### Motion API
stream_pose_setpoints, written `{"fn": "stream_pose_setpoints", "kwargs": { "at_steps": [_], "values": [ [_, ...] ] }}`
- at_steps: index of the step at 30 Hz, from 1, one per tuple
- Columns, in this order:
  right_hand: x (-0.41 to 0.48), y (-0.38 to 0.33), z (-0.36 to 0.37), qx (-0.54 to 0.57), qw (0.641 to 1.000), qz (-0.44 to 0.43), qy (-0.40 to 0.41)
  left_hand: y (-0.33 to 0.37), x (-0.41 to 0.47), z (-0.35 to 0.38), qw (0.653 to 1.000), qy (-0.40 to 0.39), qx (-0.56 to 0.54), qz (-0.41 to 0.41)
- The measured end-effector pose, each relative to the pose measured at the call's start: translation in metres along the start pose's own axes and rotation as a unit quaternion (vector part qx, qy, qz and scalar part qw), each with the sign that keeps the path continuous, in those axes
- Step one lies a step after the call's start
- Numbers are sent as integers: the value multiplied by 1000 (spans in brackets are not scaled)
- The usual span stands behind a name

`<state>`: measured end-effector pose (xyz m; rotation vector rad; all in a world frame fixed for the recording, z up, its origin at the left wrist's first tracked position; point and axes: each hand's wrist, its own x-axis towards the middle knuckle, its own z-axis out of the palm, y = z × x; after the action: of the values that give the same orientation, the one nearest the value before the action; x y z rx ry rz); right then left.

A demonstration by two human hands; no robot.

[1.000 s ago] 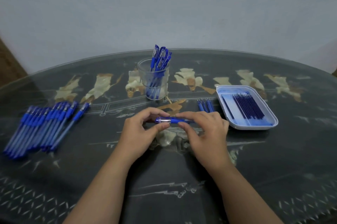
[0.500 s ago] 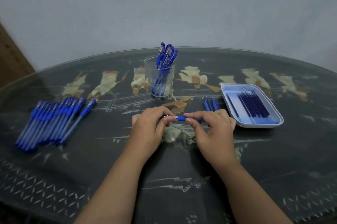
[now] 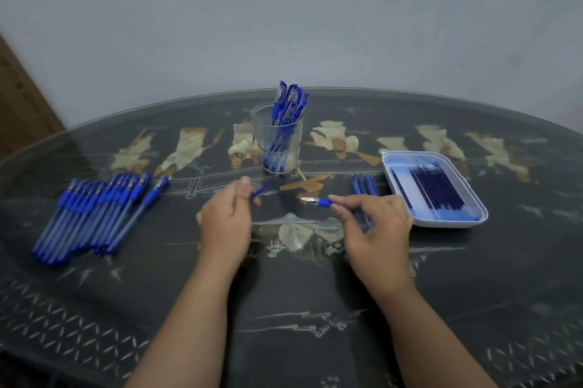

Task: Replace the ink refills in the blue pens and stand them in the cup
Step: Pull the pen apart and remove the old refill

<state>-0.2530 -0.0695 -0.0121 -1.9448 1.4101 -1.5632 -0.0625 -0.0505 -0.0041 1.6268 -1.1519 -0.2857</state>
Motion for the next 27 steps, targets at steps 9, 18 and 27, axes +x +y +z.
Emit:
{"fn": "stream_pose_setpoints", "kwargs": {
  "at_steps": [9, 18, 27],
  "values": [
    [-1, -1, 4, -44, 999, -7, -23, -1, -6, 4, 970, -128, 191, 82],
    [-3, 1, 4, -65, 996, -6, -61, 0, -8, 5, 977, -128, 114, 130],
    [-2, 1, 6, -48, 995, -28, -79, -2, -3, 9, 974, -125, 18, 186]
  ]
}}
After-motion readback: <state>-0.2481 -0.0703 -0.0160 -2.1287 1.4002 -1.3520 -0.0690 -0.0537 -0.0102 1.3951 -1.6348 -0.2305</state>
